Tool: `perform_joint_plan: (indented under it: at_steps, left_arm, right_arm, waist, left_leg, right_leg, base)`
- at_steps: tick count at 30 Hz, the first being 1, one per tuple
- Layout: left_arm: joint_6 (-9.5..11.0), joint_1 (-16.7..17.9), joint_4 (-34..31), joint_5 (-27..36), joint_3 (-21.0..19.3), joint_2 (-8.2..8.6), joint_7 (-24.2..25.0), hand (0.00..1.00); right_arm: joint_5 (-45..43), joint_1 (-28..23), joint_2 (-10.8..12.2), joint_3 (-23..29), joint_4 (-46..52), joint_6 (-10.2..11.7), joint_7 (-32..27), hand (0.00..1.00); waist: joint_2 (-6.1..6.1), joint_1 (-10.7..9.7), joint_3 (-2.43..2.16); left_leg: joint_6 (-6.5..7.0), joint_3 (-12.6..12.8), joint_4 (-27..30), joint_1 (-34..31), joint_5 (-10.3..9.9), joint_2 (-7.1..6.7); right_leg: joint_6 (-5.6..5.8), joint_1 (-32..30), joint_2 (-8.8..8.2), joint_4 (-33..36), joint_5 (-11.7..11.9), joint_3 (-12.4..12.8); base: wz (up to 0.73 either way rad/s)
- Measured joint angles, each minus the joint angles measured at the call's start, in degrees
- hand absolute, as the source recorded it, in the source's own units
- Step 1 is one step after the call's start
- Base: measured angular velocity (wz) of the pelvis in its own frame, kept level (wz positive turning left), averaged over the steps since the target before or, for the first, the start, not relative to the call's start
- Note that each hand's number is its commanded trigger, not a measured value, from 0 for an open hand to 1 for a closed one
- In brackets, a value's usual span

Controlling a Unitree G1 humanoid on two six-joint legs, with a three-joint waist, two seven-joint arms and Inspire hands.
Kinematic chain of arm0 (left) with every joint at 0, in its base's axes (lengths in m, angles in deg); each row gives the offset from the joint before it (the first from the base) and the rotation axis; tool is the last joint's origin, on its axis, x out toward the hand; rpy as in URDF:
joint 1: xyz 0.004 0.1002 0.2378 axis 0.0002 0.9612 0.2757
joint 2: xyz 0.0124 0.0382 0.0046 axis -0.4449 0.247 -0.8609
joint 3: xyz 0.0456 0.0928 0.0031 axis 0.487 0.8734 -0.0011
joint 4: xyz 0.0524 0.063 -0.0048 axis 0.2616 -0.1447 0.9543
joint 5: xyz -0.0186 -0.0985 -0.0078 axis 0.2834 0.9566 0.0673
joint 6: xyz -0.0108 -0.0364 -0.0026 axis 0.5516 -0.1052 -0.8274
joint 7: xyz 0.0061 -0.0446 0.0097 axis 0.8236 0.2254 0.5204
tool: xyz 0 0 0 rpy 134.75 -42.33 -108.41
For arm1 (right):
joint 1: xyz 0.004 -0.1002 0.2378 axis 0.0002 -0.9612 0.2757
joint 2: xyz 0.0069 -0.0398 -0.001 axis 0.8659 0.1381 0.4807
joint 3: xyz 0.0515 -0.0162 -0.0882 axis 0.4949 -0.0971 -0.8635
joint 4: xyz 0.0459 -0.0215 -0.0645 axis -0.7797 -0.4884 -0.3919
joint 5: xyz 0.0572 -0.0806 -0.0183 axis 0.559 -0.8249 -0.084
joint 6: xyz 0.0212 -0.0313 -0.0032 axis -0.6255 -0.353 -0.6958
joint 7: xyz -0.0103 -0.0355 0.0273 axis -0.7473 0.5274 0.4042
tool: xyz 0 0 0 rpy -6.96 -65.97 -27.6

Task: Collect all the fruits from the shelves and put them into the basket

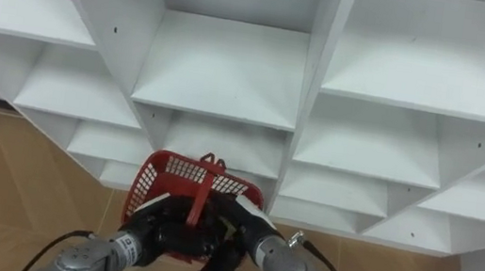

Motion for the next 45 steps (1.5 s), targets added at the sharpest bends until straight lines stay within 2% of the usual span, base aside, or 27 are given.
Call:
perform_joint_plan:
  at_steps: [9,18,25,31,33,36,40,43,45]
  left_arm:
    - [0.0,0.0,0.0,0.1,0.0,-0.04,0.2,1.0]
    - [0.0,-0.1,0.0,0.1,-0.1,-0.13,0.2,1.0]
    - [0.0,0.3,0.1,-0.2,-0.6,-1.64,0.3,1.0]
    - [0.0,2.7,1.2,-0.3,-0.7,-2.9,-1.8,1.0]
    - [0.0,4.3,2.7,-0.3,-2.0,-3.63,-2.7,1.0]
    - [0.1,7.0,5.3,-1.9,-4.1,-4.35,-4.8,1.0]
    - [0.1,9.8,8.4,-7.6,-7.5,-4.62,-8.3,1.0]
    - [0.1,12.1,9.3,-13.0,-11.0,-4.63,-10.5,1.0]
    - [0.2,12.8,11.9,-15.7,-12.9,-4.55,-12.7,1.0]
  right_arm:
    - [0.3,0.0,-0.1,0.0,-0.4,0.8,-0.2,0.0]
    - [0.6,-0.1,0.0,-0.1,-0.3,0.8,-0.5,0.0]
    - [1.2,-1.0,-0.3,0.4,0.5,0.8,-0.3,0.0]
    - [1.1,-5.9,-2.1,2.0,3.9,0.9,-1.2,0.0]
    - [1.4,-7.9,-2.3,2.6,3.8,0.9,-1.7,0.0]
    - [1.5,-11.3,-2.5,4.6,2.8,1.1,-4.1,0.0]
    - [2.5,-15.8,-2.4,9.1,1.1,1.6,-6.3,0.0]
    - [2.9,-18.1,-2.4,14.0,1.0,2.4,-7.2,0.0]
    - [2.9,-20.0,-2.5,16.8,0.9,3.0,-8.8,0.0]
  waist:
    - [-0.01,-1.5,0.0]
    - [0.03,-0.8,-0.02]
    - [-0.01,-1.2,-0.05]
    - [-0.85,-1.3,-0.42]
    - [-1.82,-1.3,-1.05]
    - [-2.84,-1.3,-1.55]
    - [-2.73,-1.6,-1.49]
    - [-1.88,-2.5,-1.0]
    - [-1.23,-2.9,-1.08]
  left_leg:
    - [0.0,-0.4,-0.2,0.1,0.0,0.03]
    - [0.0,0.0,-0.1,0.1,0.0,0.04]
    - [0.0,0.2,-1.0,2.7,0.0,0.03]
    - [-0.03,0.0,-2.4,6.1,0.0,-0.15]
    - [-0.03,-0.3,-3.1,7.2,0.0,-0.19]
    - [-0.03,-0.1,-3.4,9.1,0.0,-0.28]
    - [-0.03,0.0,-4.4,11.3,0.0,-0.44]
    - [-0.02,0.1,-4.8,11.8,0.0,-0.56]
    - [-0.02,0.1,-5.0,12.3,0.0,-0.61]
  right_leg:
    - [0.0,0.1,0.03,0.1,0.0,-0.1]
    - [-0.03,0.1,0.06,-0.2,0.0,-0.1]
    - [0.0,2.6,0.16,-1.0,0.0,-0.3]
    - [0.27,6.2,0.3,-2.5,-0.2,-0.3]
    - [0.34,7.3,0.45,-3.2,-0.2,0.0]
    - [0.54,9.4,0.52,-4.2,-0.1,0.2]
    - [0.83,11.8,0.5,-5.2,0.0,-0.2]
    - [1.01,12.1,0.5,-5.3,0.0,0.2]
    - [1.21,12.5,0.72,-5.9,0.2,0.9]
  base:
    - [0.0]
    - [0.0]
    - [0.0]
    - [0.01]
    - [-0.02]
    - [-0.02]
    - [0.05]
    - [-0.03]
    - [-0.06]
